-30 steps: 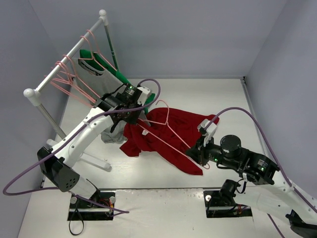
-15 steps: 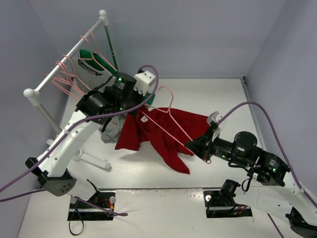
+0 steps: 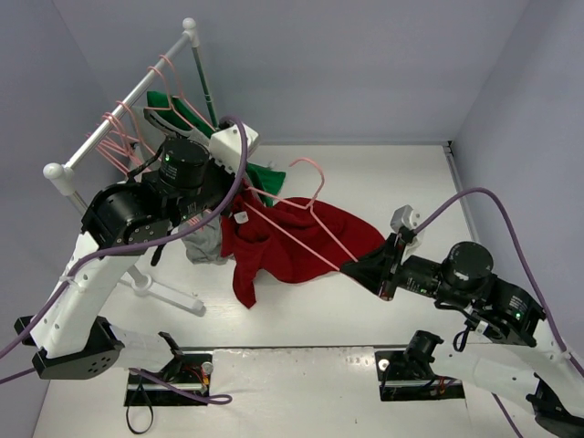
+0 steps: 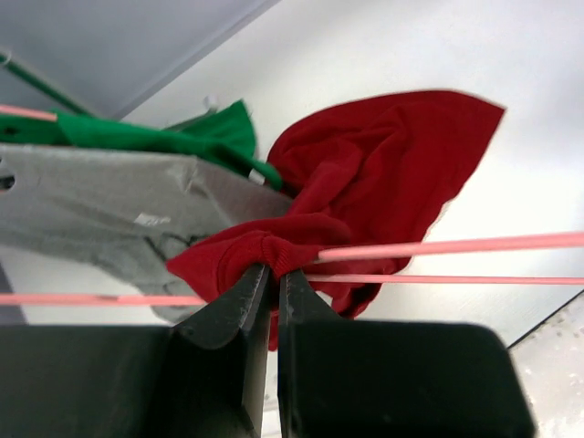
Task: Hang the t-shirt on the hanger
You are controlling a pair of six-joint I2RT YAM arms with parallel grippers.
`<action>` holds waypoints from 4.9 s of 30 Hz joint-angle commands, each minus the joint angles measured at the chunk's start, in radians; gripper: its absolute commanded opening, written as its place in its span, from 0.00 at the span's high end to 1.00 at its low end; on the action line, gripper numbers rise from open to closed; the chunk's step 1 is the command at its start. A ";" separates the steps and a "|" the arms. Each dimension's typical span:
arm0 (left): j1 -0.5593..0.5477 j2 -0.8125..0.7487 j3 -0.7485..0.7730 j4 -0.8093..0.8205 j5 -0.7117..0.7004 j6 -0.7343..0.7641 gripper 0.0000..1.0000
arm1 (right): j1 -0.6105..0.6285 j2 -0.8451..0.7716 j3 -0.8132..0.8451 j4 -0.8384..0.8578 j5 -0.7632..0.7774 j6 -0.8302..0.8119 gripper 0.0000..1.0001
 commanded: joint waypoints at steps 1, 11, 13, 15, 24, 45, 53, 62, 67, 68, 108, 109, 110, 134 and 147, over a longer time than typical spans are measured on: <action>0.009 -0.055 -0.026 0.030 -0.068 0.022 1.00 | -0.001 0.031 -0.005 0.122 -0.144 -0.006 1.00; 0.009 -0.049 -0.046 0.028 0.188 0.063 1.00 | -0.001 0.085 0.028 0.187 -0.201 -0.041 1.00; 0.007 -0.047 -0.023 0.029 0.258 0.062 1.00 | -0.001 0.085 0.023 0.208 -0.179 -0.045 1.00; 0.004 -0.050 0.003 0.030 0.282 0.059 1.00 | -0.001 0.084 0.016 0.236 -0.163 -0.050 1.00; 0.003 -0.078 0.005 0.033 0.354 0.036 1.00 | -0.001 0.072 0.019 0.311 -0.008 -0.077 1.00; -0.010 0.076 0.154 0.128 0.124 0.070 1.00 | 0.000 -0.002 0.144 -0.014 0.207 -0.077 1.00; 0.010 0.013 0.022 0.176 0.040 0.095 1.00 | 0.001 0.012 0.090 0.031 0.026 -0.020 1.00; 0.052 -0.038 -0.069 0.176 0.176 0.126 1.00 | 0.001 0.081 0.098 0.117 -0.114 -0.045 1.00; 0.082 -0.101 -0.132 0.177 0.279 0.119 1.00 | 0.001 0.114 0.087 0.181 -0.143 -0.059 1.00; 0.081 -0.108 -0.132 0.177 0.301 0.117 1.00 | 0.000 0.115 0.075 0.204 -0.131 -0.062 1.00; 0.128 -0.018 -0.113 0.277 0.258 0.166 1.00 | -0.068 0.118 0.123 0.009 -0.067 -0.139 1.00; 0.132 -0.027 -0.134 0.275 0.282 0.170 1.00 | -0.068 0.122 0.117 0.024 -0.071 -0.140 1.00; 0.135 -0.038 -0.147 0.274 0.309 0.172 1.00 | -0.068 0.126 0.108 0.047 -0.076 -0.140 1.00; 0.145 -0.064 -0.012 0.194 0.566 0.114 1.00 | -0.177 0.299 0.195 0.368 -0.242 -0.173 1.00; 0.133 0.097 0.280 0.176 0.638 0.114 1.00 | -0.179 0.239 0.152 0.407 -0.219 -0.168 1.00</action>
